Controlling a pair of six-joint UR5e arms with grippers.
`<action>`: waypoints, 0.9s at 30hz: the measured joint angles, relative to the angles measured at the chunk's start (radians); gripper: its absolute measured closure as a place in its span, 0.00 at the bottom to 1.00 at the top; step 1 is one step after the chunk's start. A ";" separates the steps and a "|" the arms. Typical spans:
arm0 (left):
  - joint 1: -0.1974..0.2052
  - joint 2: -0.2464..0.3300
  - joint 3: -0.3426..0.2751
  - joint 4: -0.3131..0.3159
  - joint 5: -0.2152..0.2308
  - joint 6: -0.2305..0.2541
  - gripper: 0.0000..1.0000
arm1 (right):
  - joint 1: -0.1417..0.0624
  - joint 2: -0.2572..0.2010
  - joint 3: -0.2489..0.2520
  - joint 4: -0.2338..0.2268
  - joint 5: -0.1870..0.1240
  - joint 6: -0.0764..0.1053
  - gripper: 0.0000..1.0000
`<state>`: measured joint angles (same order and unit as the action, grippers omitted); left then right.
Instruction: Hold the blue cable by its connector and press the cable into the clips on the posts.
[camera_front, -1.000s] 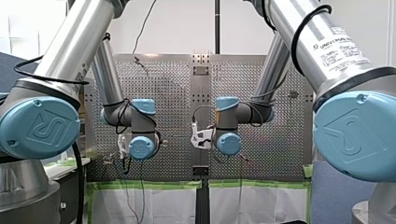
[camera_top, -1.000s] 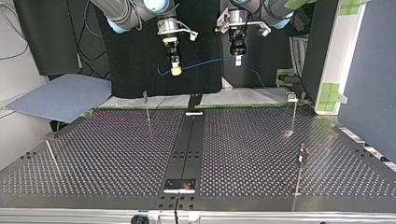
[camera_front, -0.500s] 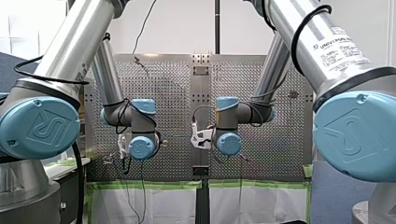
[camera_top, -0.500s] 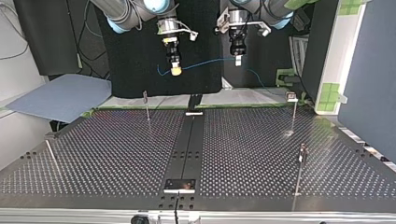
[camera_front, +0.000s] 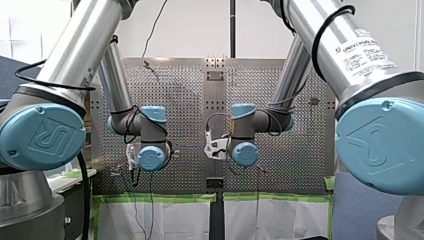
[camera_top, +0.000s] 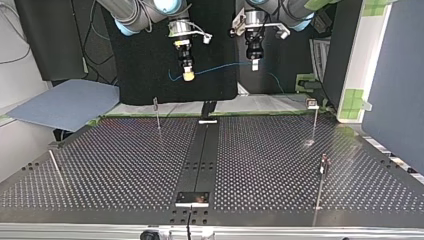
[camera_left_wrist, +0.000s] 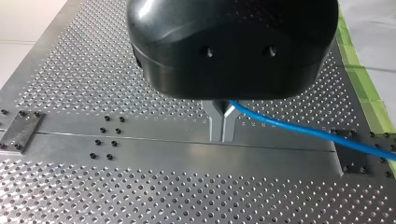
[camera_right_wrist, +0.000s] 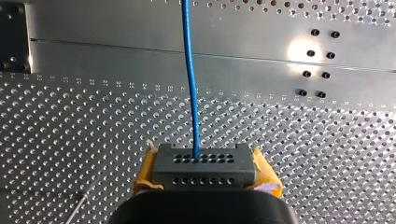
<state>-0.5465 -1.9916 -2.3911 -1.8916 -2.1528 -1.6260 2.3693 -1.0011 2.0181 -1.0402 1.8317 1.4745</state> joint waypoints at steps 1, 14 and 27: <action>0.000 0.000 0.000 0.000 0.000 0.000 1.00 | 0.000 0.000 0.000 0.000 0.000 0.000 1.00; 0.005 -0.021 -0.008 -0.002 0.010 0.005 1.00 | -0.001 0.000 0.000 0.001 0.000 0.000 1.00; 0.006 -0.052 -0.011 -0.003 0.014 0.006 1.00 | -0.002 0.000 0.000 0.002 0.000 0.000 1.00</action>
<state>-0.5404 -2.0434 -2.4018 -1.8947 -2.1391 -1.6198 2.3677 -1.0011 2.0181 -1.0387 1.8318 1.4744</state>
